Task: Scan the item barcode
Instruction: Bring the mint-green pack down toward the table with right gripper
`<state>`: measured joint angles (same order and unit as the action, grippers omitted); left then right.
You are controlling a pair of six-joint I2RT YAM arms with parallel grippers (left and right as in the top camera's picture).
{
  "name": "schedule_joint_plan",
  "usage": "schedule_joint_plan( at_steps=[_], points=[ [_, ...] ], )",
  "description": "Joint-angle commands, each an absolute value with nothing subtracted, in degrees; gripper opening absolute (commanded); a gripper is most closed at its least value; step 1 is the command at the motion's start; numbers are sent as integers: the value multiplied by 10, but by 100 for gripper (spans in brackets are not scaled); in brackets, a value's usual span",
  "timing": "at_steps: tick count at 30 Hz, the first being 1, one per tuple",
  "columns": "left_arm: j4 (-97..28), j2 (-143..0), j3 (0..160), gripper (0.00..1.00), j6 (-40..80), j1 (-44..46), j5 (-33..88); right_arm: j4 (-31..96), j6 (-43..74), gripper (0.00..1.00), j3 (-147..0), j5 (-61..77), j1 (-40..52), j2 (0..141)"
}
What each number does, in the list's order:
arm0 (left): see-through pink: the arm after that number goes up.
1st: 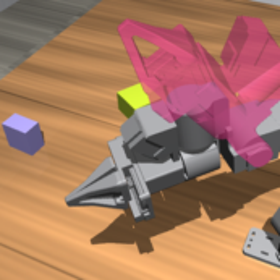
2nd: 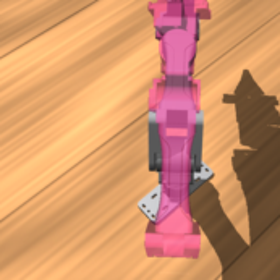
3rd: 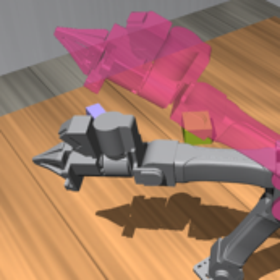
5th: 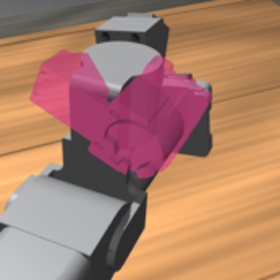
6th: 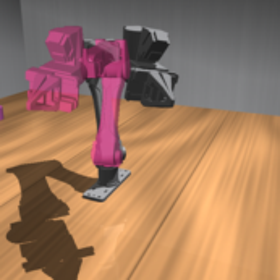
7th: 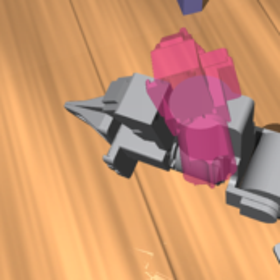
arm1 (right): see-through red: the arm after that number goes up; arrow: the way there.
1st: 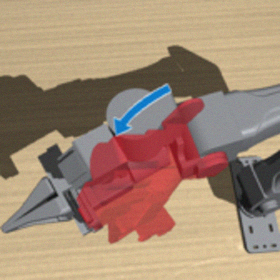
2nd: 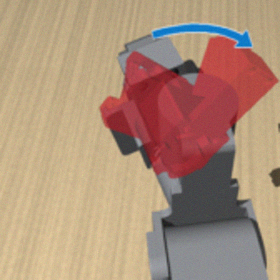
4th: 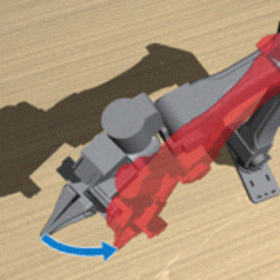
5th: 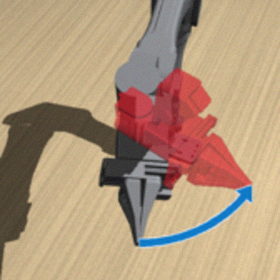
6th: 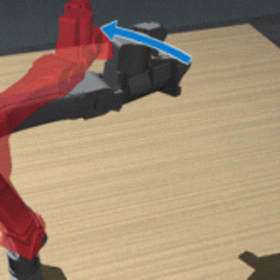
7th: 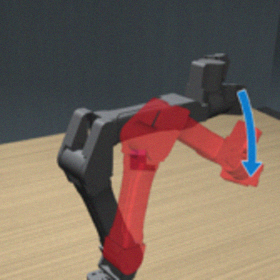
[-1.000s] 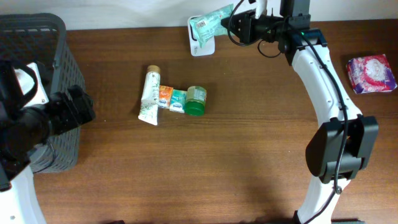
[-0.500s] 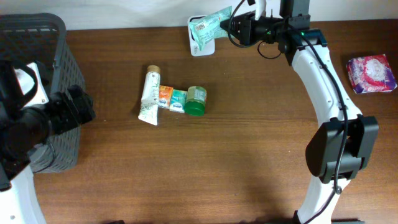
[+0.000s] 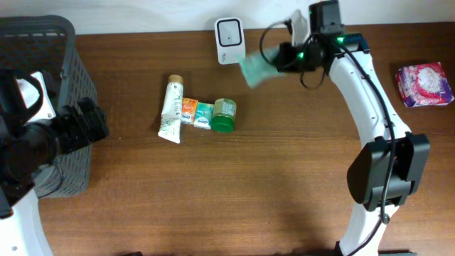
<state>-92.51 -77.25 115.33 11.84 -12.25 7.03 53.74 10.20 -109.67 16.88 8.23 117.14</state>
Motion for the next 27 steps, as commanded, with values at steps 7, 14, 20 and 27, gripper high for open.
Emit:
schedule_joint_plan(
  at_steps=[7, 14, 20, 27],
  points=[
    [-927, -772, 1152, 99, 124, -125, 70, 710, 203, 4, -1071, -354, 132, 1166],
    [-927, -772, 1152, 99, 124, -125, 70, 696, 203, 8, -1003, -346, 143, 1207],
    [-927, -772, 1152, 99, 124, -125, 70, 669, 203, 26, -1003, -254, 203, 1214],
    [-927, -772, 1152, 99, 124, -125, 70, 646, 199, 34, -1004, -244, 283, 1219]
  ],
)
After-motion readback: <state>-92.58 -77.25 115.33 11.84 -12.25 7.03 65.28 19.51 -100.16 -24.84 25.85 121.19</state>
